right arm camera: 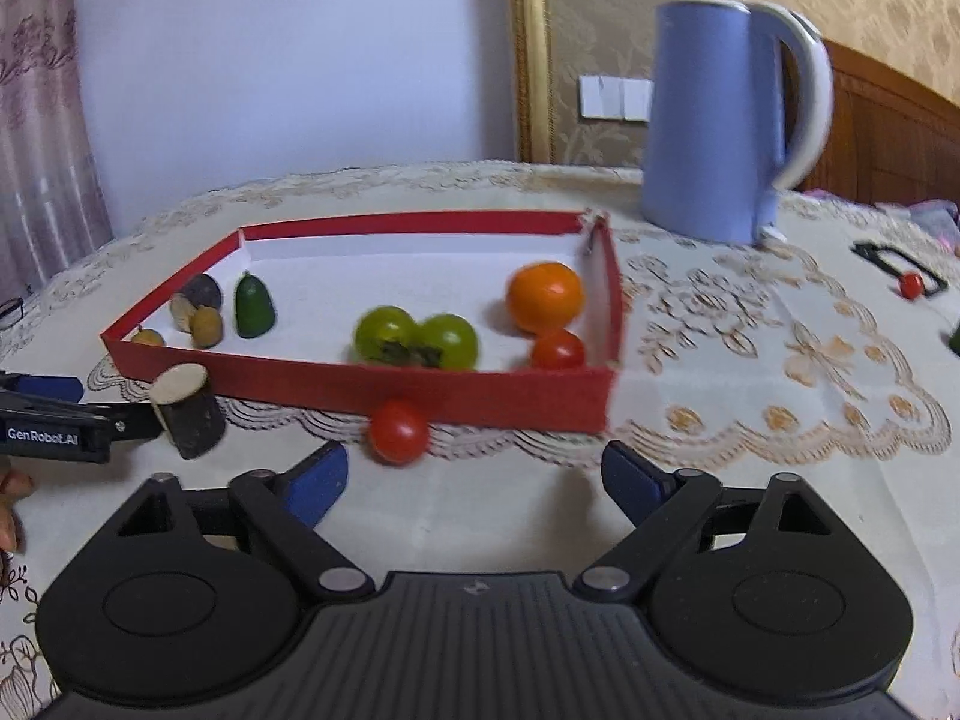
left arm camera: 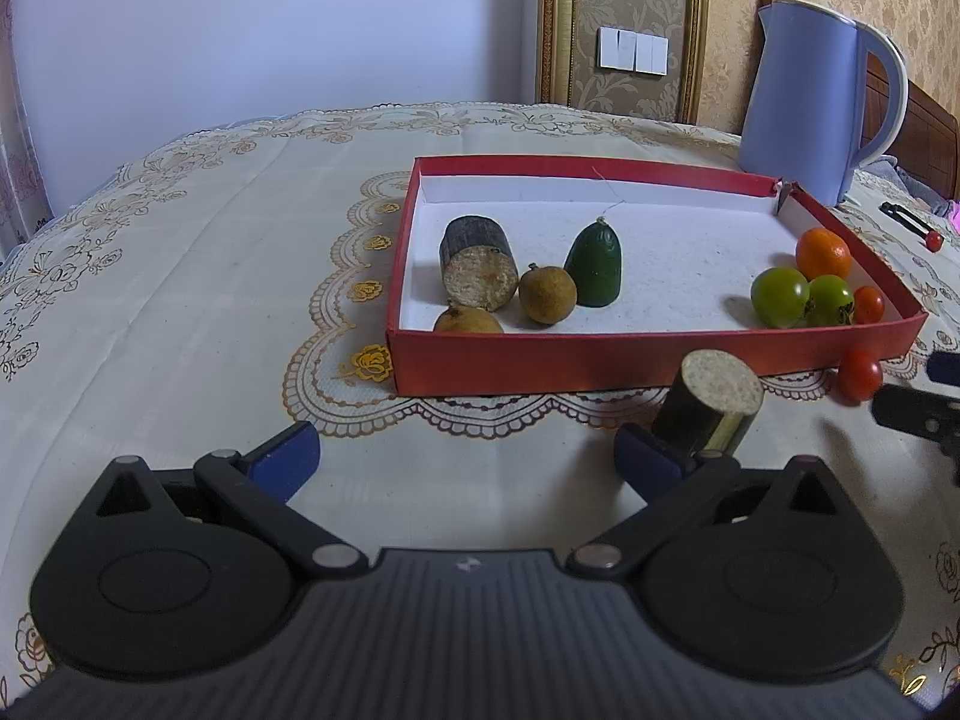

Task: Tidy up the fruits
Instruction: 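Grasp the red cherry tomato beside the tray with the right gripper, then carry the red tomato into the red tray and open the right gripper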

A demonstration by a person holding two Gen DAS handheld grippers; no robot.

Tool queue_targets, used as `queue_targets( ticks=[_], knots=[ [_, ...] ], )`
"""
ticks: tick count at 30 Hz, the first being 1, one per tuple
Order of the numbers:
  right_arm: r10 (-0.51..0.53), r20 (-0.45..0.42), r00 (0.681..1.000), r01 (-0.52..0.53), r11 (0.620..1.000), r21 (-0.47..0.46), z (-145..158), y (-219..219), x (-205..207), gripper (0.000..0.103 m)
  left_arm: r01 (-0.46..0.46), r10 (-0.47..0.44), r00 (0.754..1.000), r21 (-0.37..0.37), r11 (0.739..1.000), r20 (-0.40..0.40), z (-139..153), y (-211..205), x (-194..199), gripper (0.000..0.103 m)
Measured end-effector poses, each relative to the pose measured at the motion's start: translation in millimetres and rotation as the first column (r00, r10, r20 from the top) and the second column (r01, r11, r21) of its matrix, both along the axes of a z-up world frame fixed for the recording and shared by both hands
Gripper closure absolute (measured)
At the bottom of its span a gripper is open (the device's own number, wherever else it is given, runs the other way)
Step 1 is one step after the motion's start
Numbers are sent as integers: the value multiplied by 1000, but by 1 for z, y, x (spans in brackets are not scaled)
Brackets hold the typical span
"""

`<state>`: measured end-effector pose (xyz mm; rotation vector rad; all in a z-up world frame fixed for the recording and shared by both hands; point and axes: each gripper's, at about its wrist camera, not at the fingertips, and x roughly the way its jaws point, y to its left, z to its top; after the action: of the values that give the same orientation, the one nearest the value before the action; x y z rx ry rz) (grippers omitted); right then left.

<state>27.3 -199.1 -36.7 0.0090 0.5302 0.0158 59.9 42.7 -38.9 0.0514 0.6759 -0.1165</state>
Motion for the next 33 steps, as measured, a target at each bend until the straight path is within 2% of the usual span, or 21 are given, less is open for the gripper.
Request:
queue_targets(
  ticks=[1,3,5,10,12,14,20,25,28,33],
  knots=[
    [7,3,1000,-6,1000,-19,1,5,2,22,0,0,1000,0,1000,0,0,0,0,0],
    [14,4,1000,-14,998,-56,1,15,8,36,0,0,1000,0,1000,0,0,0,0,0],
    [28,-13,1000,-29,997,-75,1,22,15,46,0,0,1000,0,1000,0,0,0,0,0],
    [41,-31,999,-44,996,-81,-4,30,25,54,0,0,1000,0,1000,0,0,0,0,0],
    [45,-26,999,-47,996,-77,-4,29,24,73,0,0,1000,0,1000,0,0,0,0,0],
    [50,-24,998,-52,996,-73,-4,29,23,78,0,0,1000,0,1000,0,0,0,0,0],
    [49,2,999,-48,995,-84,0,29,16,78,0,0,1000,0,1000,0,0,0,0,0],
    [54,75,996,-49,996,-78,24,24,8,78,0,0,1000,0,1000,0,0,0,0,0],
    [32,112,993,-22,996,-87,38,18,22,78,0,0,1000,0,1000,0,0,0,0,0],
    [28,92,995,-19,995,-100,43,15,63,78,0,0,1000,0,1000,0,0,0,0,0]
  ],
)
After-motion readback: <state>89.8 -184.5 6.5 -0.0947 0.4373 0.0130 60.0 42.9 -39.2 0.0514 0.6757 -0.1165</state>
